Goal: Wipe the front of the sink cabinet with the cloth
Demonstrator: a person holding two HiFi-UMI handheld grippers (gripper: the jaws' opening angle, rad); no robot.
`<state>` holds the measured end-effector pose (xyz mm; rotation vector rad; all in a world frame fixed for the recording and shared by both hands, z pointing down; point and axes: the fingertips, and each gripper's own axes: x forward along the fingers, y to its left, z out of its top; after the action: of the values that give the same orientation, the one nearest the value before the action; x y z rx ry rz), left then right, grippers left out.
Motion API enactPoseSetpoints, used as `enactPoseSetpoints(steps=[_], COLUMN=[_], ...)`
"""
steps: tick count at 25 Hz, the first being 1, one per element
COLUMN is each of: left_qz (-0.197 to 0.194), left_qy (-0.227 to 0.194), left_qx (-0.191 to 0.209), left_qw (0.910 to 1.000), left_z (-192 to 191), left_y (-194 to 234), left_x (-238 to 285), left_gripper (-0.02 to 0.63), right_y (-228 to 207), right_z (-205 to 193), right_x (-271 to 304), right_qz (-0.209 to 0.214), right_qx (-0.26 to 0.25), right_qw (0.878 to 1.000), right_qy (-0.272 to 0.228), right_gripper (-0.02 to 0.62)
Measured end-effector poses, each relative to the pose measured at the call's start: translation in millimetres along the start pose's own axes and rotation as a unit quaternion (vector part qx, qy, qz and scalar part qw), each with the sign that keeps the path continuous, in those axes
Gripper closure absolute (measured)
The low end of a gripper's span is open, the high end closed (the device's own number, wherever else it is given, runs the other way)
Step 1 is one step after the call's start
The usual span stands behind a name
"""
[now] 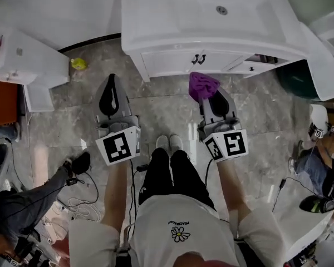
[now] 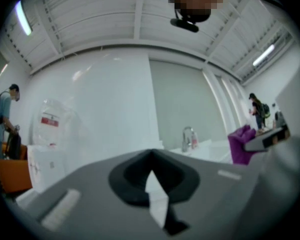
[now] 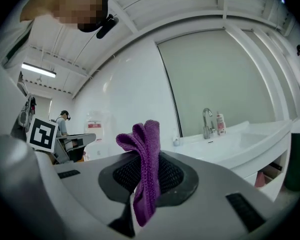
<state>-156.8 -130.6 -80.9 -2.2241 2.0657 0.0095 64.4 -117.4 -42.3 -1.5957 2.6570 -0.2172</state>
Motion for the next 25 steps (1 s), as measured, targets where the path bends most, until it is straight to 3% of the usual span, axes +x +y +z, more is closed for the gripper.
enactPoseSetpoints(steps=[7,13,17,22,25], left_qz=[0.004,-0.014,-0.027,-0.036,-0.033], left_qy=[-0.027,-0.06,-0.099,-0.077,-0.09], left_qx=[-0.002,0.001,0.007,-0.019,-0.023], left_qw=[0.9996,0.9981,0.9947,0.9962,0.9952], left_z=[-221,-394,-442,-476,-477], left_y=[-5,-23,-42,-57,-59], left_x=[28,24,24,21,21], left_gripper=[0.601,0.601,0.601,0.601,0.601], right_y=[-56,-69,-70,-73,-72], right_z=[-189,-348,-393,-424,-429], right_x=[59,100,109,100,96], right_qz=[0.001,0.045,0.07,0.062,0.072], right_qx=[0.01,0.011,-0.003,0.016,0.006], right_qw=[0.998,0.995,0.99,0.991,0.99], right_qy=[-0.058,-0.085,-0.123,-0.118,-0.118], right_gripper=[0.538,0.541,0.543,0.543,0.543])
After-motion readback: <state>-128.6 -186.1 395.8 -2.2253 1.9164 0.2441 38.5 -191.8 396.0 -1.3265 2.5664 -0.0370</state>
